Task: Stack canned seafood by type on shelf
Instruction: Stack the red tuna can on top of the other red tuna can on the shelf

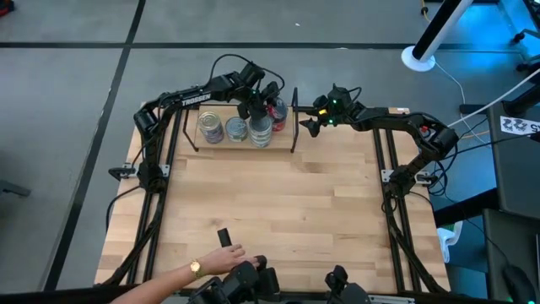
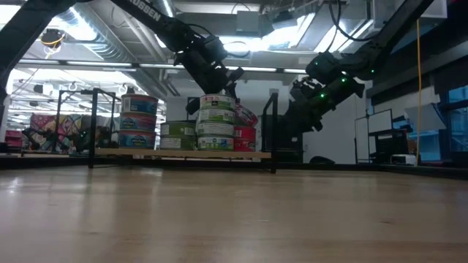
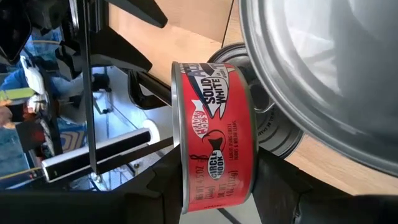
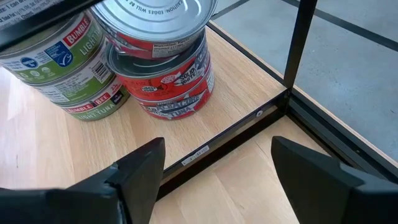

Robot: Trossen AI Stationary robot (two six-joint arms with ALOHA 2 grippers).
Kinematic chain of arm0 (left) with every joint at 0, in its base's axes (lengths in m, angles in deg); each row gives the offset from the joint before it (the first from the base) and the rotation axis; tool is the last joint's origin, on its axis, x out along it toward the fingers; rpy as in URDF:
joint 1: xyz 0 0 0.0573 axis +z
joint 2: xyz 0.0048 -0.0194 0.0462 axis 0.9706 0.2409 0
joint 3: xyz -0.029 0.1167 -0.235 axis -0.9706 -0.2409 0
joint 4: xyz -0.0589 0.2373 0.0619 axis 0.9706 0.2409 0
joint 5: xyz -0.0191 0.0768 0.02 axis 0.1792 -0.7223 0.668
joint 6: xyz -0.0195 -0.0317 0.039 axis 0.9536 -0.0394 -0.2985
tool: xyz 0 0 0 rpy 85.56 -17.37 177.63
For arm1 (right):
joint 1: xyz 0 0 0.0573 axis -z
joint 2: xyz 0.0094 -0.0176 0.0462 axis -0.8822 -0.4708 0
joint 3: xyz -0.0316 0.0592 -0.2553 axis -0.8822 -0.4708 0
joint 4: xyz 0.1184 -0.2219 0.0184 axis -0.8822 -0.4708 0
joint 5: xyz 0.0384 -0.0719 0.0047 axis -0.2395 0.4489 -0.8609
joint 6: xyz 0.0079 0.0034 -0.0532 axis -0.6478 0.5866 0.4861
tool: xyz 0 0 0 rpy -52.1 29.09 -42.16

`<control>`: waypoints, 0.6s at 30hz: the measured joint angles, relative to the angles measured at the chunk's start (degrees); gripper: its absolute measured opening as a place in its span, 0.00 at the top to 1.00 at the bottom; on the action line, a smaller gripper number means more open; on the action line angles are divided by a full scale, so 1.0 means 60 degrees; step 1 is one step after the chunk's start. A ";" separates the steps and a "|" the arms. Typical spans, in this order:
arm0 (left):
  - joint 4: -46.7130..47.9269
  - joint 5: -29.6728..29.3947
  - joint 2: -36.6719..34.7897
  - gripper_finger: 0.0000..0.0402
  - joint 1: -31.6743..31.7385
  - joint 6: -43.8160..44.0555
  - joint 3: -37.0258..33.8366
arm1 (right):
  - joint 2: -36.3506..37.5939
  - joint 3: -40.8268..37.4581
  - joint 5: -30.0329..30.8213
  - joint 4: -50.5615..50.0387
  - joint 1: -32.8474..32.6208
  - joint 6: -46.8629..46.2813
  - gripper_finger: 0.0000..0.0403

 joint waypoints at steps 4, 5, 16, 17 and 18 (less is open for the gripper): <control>0.0005 0.0000 0.0000 0.62 0.0000 0.0118 0.0000 | 0.0000 0.0000 0.0000 -0.0003 -0.0001 0.0000 0.27; 0.0005 0.0000 0.0000 0.62 0.0000 0.0121 0.0000 | 0.0000 0.0000 0.0000 -0.0001 0.0000 0.0000 0.27; 0.0012 0.0000 0.0000 0.62 0.0000 0.0136 -0.0004 | 0.0000 0.0000 0.0084 -0.0003 -0.0004 0.0000 0.27; 0.0012 0.0000 0.0000 0.62 0.0000 0.0136 -0.0004 | 0.0000 0.0000 0.0084 -0.0003 -0.0004 0.0000 0.27; 0.0012 0.0000 0.0000 0.62 0.0000 0.0139 -0.0004 | 0.0000 0.0000 0.0084 0.0000 -0.0004 -0.0003 0.27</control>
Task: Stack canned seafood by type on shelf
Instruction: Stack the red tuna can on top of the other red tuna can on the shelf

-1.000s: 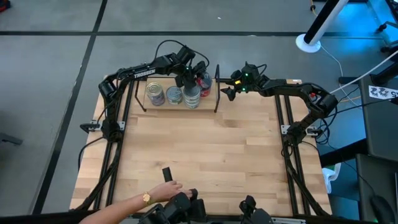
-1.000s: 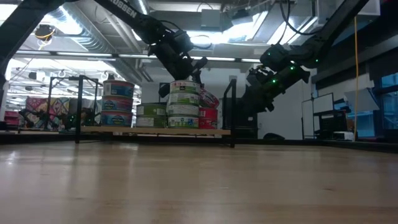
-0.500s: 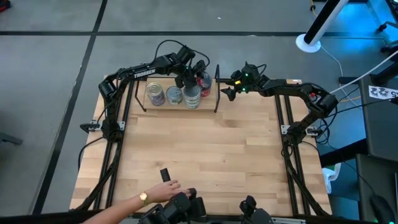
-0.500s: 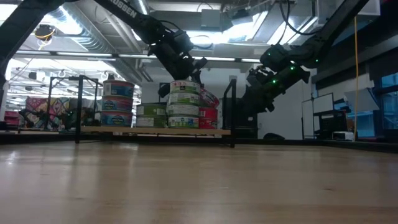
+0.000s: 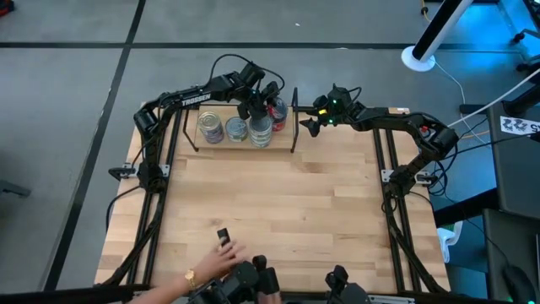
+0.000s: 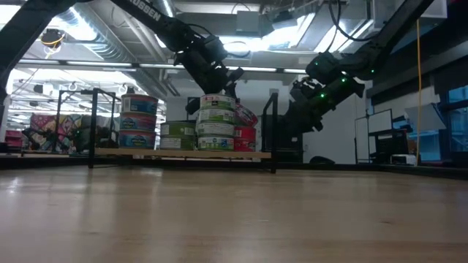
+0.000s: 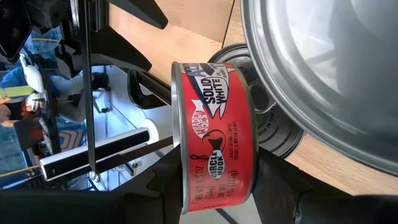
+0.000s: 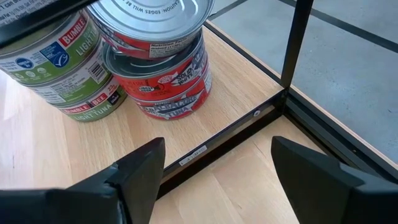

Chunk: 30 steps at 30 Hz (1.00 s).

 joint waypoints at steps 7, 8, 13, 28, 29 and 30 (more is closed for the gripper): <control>0.0000 0.0000 0.0000 0.62 0.0000 0.0001 0.0000 | 0.0000 0.0000 0.0011 -0.0003 0.0000 0.0000 0.27; 0.0004 0.0002 0.0000 0.62 0.0000 0.0001 0.0000 | 0.0000 0.0000 0.0011 -0.0003 0.0000 0.0000 0.27; 0.0007 0.0003 0.0000 0.62 0.0000 0.0140 0.0000 | 0.0000 0.0000 0.0015 -0.0003 0.0000 0.0000 0.27; 0.0007 0.0000 0.0000 0.62 0.0000 -0.0170 -0.0007 | 0.0000 0.0000 0.0018 -0.0003 0.0000 0.0000 0.27; 0.0007 0.0001 0.0000 0.62 0.0000 -0.0268 -0.0007 | 0.0000 0.0000 0.0018 -0.0003 0.0000 0.0000 0.27; 0.0007 0.0000 0.0000 0.62 0.0000 -0.0311 -0.0007 | 0.0000 0.0000 0.0018 -0.0003 0.0000 0.0000 0.27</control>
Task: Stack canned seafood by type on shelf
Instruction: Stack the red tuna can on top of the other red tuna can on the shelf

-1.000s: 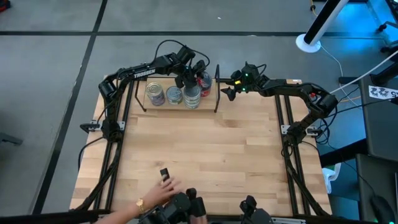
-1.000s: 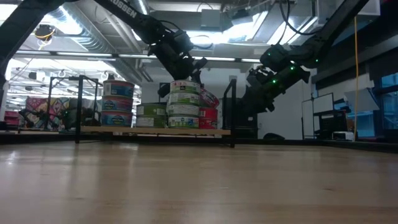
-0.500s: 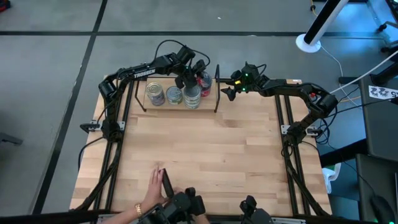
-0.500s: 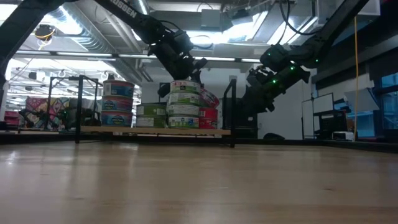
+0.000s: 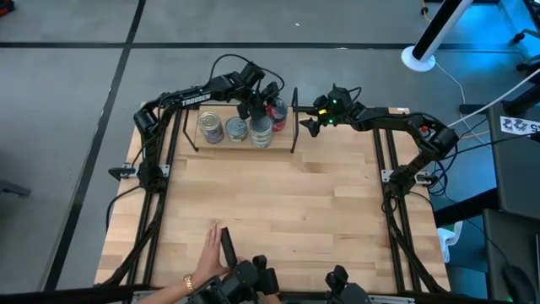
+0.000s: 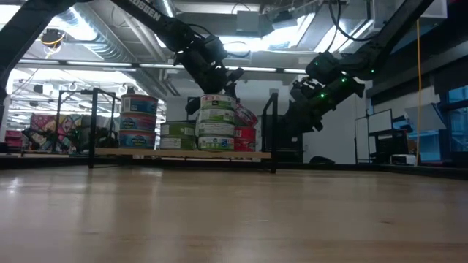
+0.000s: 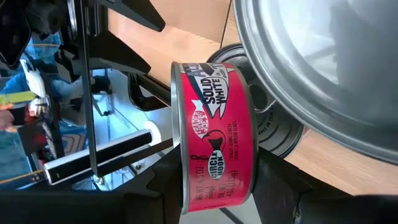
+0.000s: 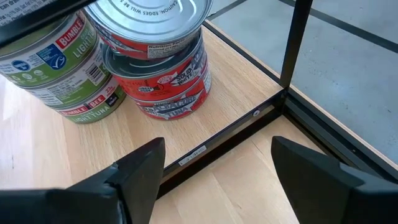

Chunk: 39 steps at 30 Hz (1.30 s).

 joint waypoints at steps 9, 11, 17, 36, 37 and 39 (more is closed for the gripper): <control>0.0000 0.0000 0.0000 0.62 0.0000 -0.0252 0.0000 | 0.0000 0.0000 0.0003 0.0000 0.0000 0.0000 0.27; 0.0000 0.0000 0.0000 0.62 0.0000 -0.0212 0.0000 | 0.0000 0.0000 0.0003 0.0000 0.0000 0.0000 0.27; -0.0004 0.0000 0.0000 0.62 0.0000 -0.0441 0.0000 | 0.0000 0.0000 0.0004 0.0000 0.0000 0.0000 0.27; -0.0164 -0.0007 0.0002 0.62 -0.0036 -0.0537 -0.0007 | 0.0000 0.0000 0.0004 -0.0003 0.0000 -0.0001 0.27; -0.0164 -0.0007 0.0000 0.62 -0.0036 -0.0537 -0.0007 | 0.0000 0.0000 0.0004 -0.0004 0.0000 -0.0001 0.27; -0.0184 -0.0007 0.0000 0.62 -0.0046 -0.0550 -0.0007 | 0.0000 0.0000 0.0004 -0.0003 0.0000 -0.0003 0.27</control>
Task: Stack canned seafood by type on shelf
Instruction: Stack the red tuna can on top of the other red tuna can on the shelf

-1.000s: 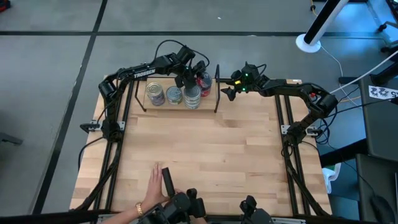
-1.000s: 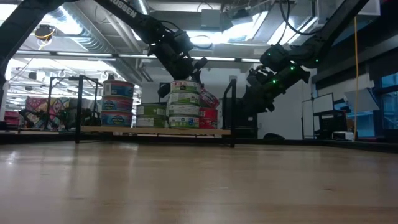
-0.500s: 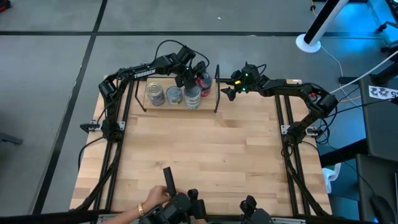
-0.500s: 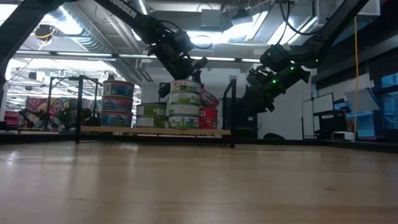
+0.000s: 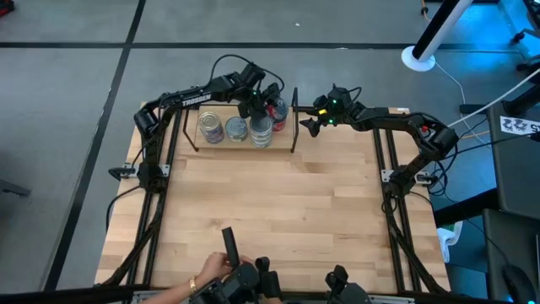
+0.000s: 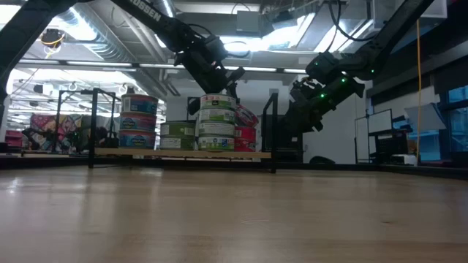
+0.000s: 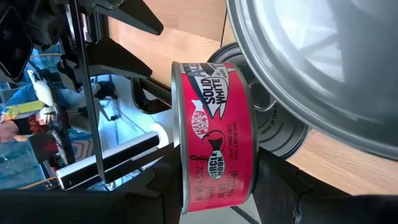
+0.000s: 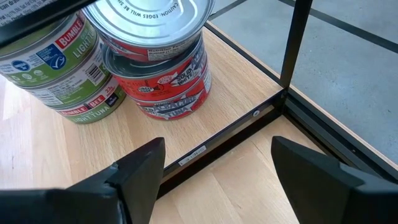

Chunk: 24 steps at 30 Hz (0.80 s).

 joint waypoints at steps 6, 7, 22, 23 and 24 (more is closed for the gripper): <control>0.0044 -0.0028 0.0004 0.62 0.0035 0.0565 0.0000 | 0.0000 0.0004 0.0000 0.0001 0.0002 0.0001 0.27; 0.0025 -0.0025 0.0004 0.62 0.0058 0.0574 0.0000 | 0.0000 0.0004 0.0000 0.0003 0.0002 0.0001 0.27; -0.0096 -0.0036 0.0007 0.62 0.0127 0.0843 0.0000 | 0.0000 0.0004 0.0000 0.0000 0.0001 0.0003 0.27; -0.0096 -0.0036 0.0007 0.62 0.0127 0.0843 0.0000 | 0.0000 0.0004 0.0000 0.0000 0.0002 0.0001 0.27; -0.0096 -0.0036 0.0007 0.62 0.0127 0.0852 0.0000 | 0.0000 0.0004 0.0000 0.0000 0.0001 0.0001 0.27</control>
